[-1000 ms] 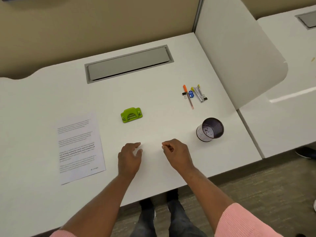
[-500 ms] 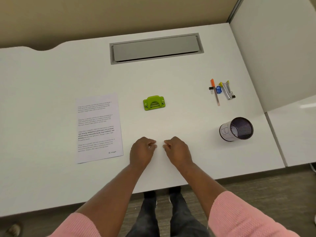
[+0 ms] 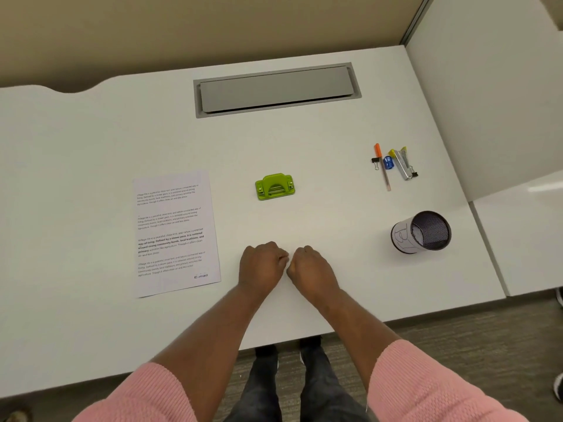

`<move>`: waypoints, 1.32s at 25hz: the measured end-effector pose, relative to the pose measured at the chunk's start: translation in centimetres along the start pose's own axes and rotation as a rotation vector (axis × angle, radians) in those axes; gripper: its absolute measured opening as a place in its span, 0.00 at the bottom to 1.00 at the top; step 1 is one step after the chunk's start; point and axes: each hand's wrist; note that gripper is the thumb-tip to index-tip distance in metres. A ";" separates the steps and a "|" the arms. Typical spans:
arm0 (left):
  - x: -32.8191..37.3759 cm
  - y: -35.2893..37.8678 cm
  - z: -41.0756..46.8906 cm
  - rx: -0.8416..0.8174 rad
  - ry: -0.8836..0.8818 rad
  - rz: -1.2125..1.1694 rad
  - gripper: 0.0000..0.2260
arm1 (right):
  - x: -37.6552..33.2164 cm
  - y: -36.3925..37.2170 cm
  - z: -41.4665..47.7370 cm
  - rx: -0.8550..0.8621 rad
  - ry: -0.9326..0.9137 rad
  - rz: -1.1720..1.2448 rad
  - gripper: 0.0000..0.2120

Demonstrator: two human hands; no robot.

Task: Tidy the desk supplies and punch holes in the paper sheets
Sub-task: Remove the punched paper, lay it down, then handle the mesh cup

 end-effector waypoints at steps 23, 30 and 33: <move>-1.0 -0.4 1.2 0.028 -0.584 -0.703 0.04 | 6.8 -1.4 -2.6 0.476 0.359 0.887 0.03; 1.8 -0.6 0.8 -0.027 -0.499 -0.672 0.05 | 7.6 -4.0 -3.2 0.579 0.358 1.003 0.02; 5.5 -0.6 1.0 -0.084 -0.394 -0.655 0.05 | 7.8 -6.3 -3.9 0.639 0.333 1.024 0.02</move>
Point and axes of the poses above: each hand's wrist, its own z-axis towards the middle knuckle, its own y-axis out of the palm, x = y × z, and after that the axes turned 12 degrees about -y, right-handed
